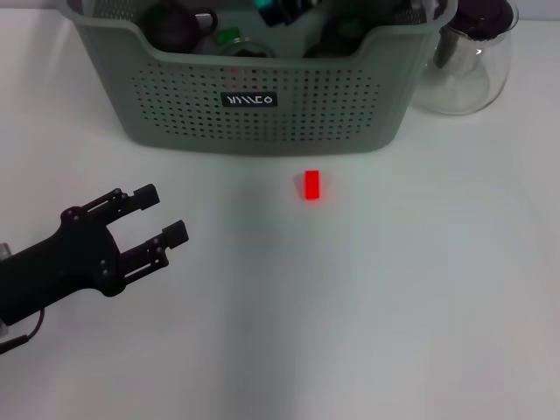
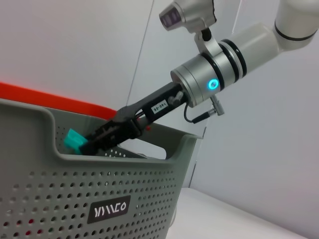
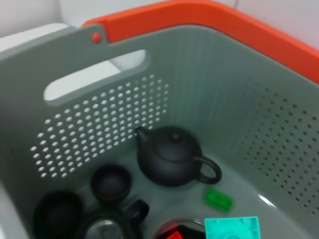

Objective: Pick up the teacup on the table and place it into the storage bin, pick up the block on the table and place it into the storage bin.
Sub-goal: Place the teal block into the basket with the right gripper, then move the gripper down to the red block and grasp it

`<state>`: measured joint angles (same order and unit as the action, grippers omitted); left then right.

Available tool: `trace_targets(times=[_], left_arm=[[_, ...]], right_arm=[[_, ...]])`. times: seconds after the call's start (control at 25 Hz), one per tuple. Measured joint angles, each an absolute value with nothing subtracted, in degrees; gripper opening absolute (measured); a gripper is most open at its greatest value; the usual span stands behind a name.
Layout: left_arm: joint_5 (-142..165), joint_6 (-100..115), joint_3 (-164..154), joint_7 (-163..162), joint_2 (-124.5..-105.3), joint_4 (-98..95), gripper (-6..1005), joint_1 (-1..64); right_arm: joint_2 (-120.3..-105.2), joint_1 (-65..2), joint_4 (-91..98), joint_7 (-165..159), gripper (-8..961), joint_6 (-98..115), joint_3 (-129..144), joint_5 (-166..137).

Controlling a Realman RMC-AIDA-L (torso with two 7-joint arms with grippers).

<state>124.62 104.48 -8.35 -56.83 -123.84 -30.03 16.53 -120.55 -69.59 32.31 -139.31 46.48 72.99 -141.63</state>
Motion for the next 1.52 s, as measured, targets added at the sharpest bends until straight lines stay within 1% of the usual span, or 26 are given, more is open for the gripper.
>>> trace_targets(times=[0.12,0.2,0.28,0.44,0.56,0.68,0.76,0.8,0.92,1.08,1.2,1.52], left_arm=[[124.5,104.6,-8.4,-56.8,-123.84,-30.0,712,16.6],[124.5,104.8,-8.3,-56.9,-123.83,-30.0,712,16.6],[124.5,105.1,-8.2,-56.9,-123.83,-30.1,712,16.6],[124.4,105.1,-8.1,-56.9,-123.82,-30.1,712,16.6],[124.3,104.8,-8.0,-56.9,-123.76,-30.1,712,16.6],[124.3,104.6,-8.0,-56.9,-123.75,-30.1,712,16.5],[124.2,104.6,-8.0,-56.9,-123.75,-30.1,712,16.6],[124.2,104.6,-8.0,-56.9,-123.75,-30.1,712,16.8],[124.5,104.6,-8.0,-56.9,-123.70,-30.1,712,17.0],[124.6,104.5,-8.0,-57.0,-123.66,-30.1,712,17.1],[124.6,104.5,-8.0,-57.1,-123.66,-30.1,712,17.1],[124.5,104.5,-8.0,-57.2,-123.78,-30.1,712,16.5]], right_arm=[[-120.60,-67.3,36.3,-139.1,537,47.3,75.4,-139.4],[-120.58,-64.6,41.8,-139.4,542,49.1,75.5,-137.5],[-120.35,-59.9,50.5,-139.7,547,52.2,74.9,-134.1],[-120.04,-47.3,72.0,-138.9,556,59.1,73.0,-124.1],[-119.93,-37.2,86.5,-134.5,761,66.5,71.4,-113.6],[-119.88,-29.5,93.3,-127.8,873,76.0,70.1,-105.2],[-119.86,-26.3,94.2,-124.5,947,82.0,69.2,-102.3],[-119.89,-25.3,93.9,-123.7,942,84.1,69.1,-102.0],[-120.01,-24.7,90.8,-124.2,928,87.6,69.9,-106.7],[-120.20,-27.1,86.7,-127.7,908,89.0,75.4,-119.4],[-120.34,-30.5,83.8,-131.5,894,88.6,79.9,-125.6],[-120.40,-42.7,69.2,-146.5,737,83.0,83.2,-134.5]])
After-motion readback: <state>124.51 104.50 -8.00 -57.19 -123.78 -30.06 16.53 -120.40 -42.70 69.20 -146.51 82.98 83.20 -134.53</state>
